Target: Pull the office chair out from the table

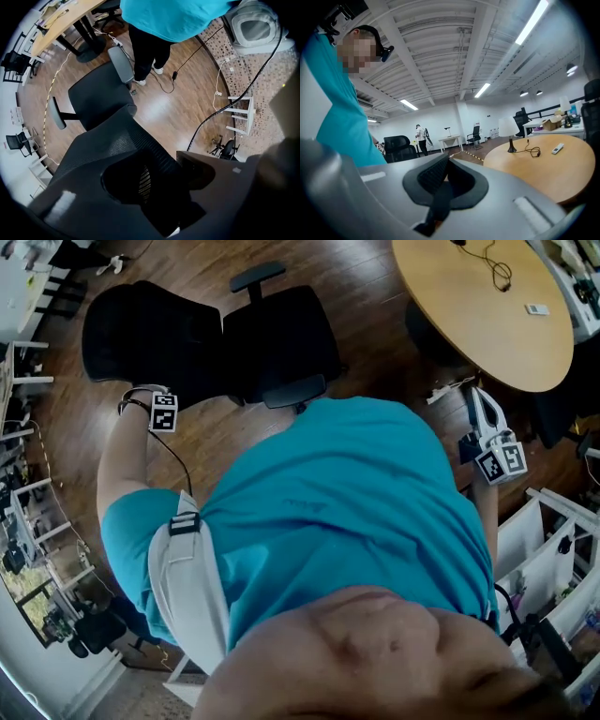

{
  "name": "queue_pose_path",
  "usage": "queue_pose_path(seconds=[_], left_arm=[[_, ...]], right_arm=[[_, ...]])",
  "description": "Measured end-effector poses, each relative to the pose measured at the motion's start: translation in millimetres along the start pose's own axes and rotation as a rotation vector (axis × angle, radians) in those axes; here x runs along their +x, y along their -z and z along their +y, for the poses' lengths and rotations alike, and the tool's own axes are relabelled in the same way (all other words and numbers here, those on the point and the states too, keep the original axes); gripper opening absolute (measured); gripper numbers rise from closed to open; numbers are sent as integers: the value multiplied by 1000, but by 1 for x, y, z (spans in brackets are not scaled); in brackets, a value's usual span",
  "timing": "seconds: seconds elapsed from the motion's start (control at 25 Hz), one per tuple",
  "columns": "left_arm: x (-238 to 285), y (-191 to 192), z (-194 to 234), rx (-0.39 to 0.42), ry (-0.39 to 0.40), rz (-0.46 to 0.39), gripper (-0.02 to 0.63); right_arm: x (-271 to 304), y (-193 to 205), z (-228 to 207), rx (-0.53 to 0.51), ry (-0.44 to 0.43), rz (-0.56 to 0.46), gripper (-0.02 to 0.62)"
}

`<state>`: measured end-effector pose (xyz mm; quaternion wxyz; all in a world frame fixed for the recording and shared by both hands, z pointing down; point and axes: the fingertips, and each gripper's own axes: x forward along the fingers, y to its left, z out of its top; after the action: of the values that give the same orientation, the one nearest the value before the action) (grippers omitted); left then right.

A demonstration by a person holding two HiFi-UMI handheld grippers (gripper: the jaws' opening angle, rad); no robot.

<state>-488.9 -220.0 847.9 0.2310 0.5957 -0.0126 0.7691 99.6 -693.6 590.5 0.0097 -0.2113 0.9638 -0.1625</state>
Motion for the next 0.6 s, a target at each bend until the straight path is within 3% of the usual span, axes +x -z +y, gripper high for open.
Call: queue_pose_path(seconds=[0.28,0.48,0.6], left_arm=[[6,-12,14,-68,-43,-10,324],[5,-5,24,-100,-125,-8,321],[2,7,38,-202,-208,-6,347]], right_arm=[[23,16,-5,-28,-60,23,-3],[31,14,12,-52,-87,41,-3],[32,7,28,-68,-94,45,-3]])
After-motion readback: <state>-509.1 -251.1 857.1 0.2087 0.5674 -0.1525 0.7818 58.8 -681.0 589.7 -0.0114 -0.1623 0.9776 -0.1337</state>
